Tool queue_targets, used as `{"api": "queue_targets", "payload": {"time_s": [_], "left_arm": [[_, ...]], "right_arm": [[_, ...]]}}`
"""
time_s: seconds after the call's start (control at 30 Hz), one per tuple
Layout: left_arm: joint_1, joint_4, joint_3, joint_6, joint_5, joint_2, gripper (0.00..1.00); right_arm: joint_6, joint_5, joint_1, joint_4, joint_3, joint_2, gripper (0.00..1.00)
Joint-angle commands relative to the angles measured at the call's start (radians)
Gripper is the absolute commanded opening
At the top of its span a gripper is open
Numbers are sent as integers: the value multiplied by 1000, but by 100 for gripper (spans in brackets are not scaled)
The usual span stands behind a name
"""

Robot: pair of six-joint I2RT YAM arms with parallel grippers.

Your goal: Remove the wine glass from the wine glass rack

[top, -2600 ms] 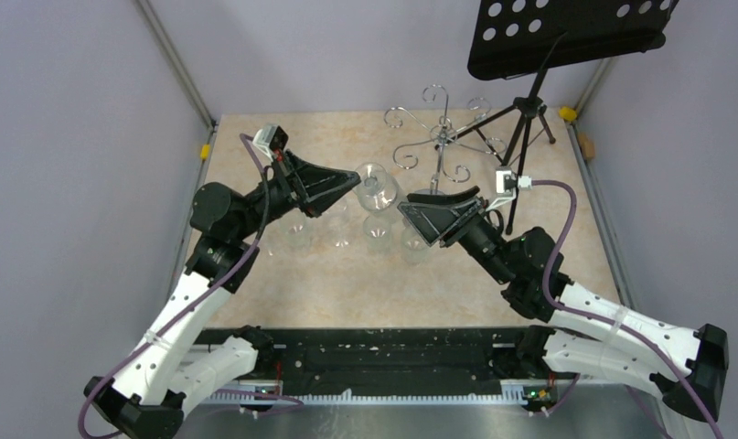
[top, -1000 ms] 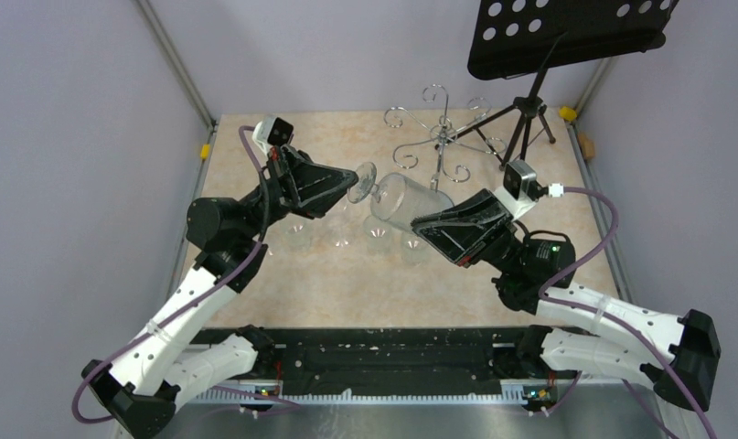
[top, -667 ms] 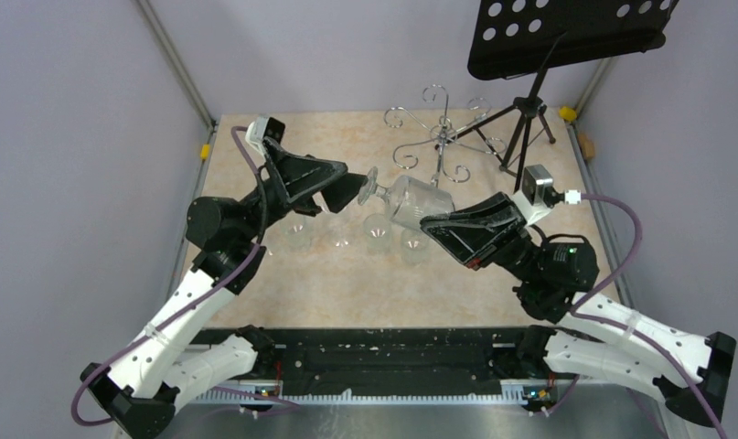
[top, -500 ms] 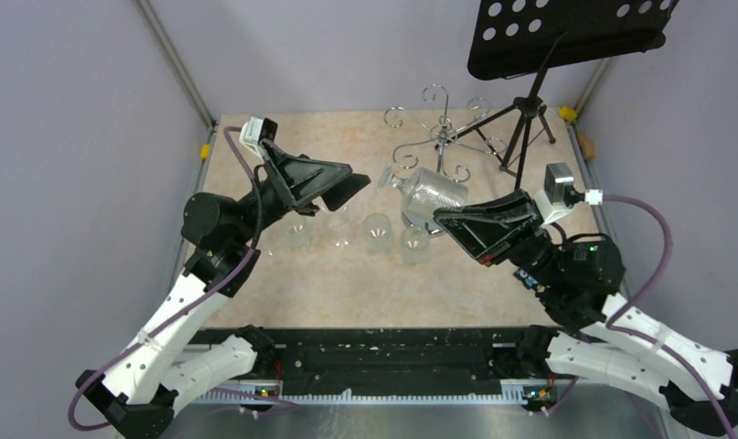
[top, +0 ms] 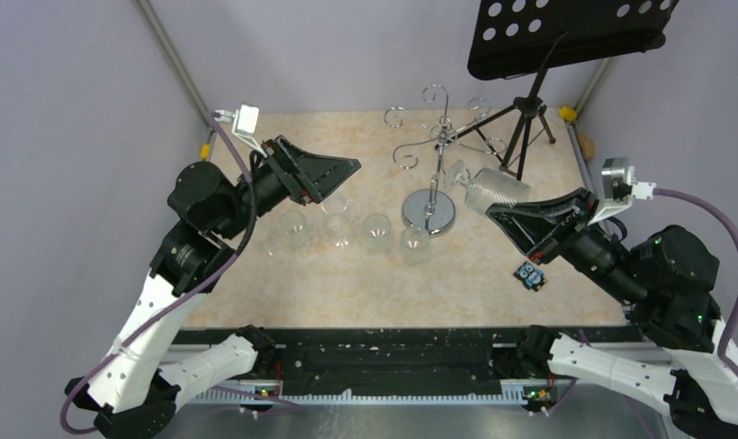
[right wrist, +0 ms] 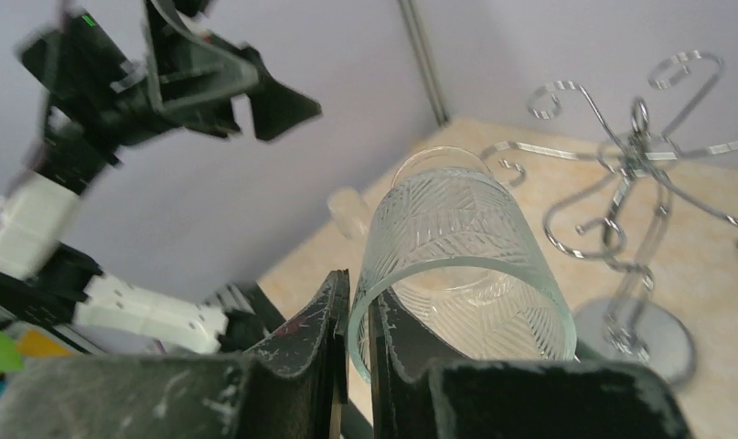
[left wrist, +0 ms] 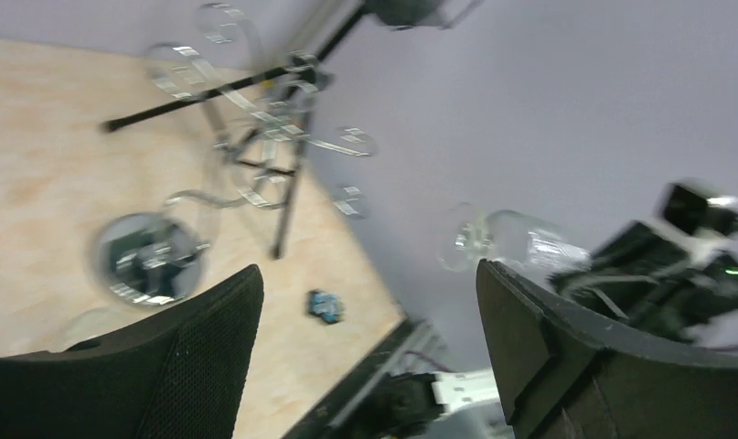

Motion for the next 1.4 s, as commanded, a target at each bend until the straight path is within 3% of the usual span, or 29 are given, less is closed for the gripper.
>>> {"api": "queue_targets", "payload": {"time_s": [0.0,0.13,0.3,0.47,0.73,1.2,1.37], "left_arm": [[2,-281,72,234,-303,13,89],[2,-351,85,279,-458,5,90],[2,-374,91,311,-482,-2,90],[2,-366,87,343,-440,-3,90],[2,-357,72,352,-442,-2,90],[3,-353,62,362,-447,-23,90],[3,-352,60,364,-446,-26,90]], "right_arm": [[-54,96,6,-424,146,133,0],[-28,220,5,-583,181,279,0],[-14,287,4,-619,126,411,0],[-14,275,-46,-584,23,476,0],[-34,87,-207,-423,-179,499,0],[-60,123,-231,-347,-236,599,0],[-69,120,-237,-333,-242,619,7]]}}
